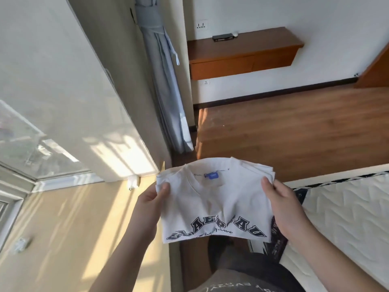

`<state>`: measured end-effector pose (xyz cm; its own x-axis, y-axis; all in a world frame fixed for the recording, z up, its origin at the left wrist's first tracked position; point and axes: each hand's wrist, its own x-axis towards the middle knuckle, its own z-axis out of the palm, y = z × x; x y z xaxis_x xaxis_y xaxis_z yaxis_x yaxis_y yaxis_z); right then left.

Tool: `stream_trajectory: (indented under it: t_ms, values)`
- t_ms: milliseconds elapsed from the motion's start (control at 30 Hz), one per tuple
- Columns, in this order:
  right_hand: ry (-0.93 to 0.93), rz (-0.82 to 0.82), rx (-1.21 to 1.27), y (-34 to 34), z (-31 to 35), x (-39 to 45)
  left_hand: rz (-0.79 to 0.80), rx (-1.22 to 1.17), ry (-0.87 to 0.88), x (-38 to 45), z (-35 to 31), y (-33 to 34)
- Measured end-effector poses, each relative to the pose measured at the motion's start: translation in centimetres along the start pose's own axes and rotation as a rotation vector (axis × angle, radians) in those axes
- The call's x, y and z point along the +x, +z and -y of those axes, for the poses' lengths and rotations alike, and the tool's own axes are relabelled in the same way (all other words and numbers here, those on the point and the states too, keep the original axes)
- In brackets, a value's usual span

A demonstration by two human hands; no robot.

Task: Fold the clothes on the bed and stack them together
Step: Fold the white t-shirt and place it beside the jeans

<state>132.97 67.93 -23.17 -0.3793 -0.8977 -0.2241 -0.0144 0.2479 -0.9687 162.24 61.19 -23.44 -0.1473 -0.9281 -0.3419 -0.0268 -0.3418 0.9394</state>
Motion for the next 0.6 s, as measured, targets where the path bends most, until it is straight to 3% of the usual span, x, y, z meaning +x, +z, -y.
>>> stream_trajectory:
  t_ms: [333, 600]
  values:
    - [0.150, -0.043, 0.039, -0.9, 3.4, 16.3, 0.077, 0.019, -0.062, 17.5, -6.7, 6.1]
    - [0.125, -0.176, 0.029, -2.0, 5.7, 24.6, 0.124, 0.022, -0.090, 27.9, -10.3, 11.3]
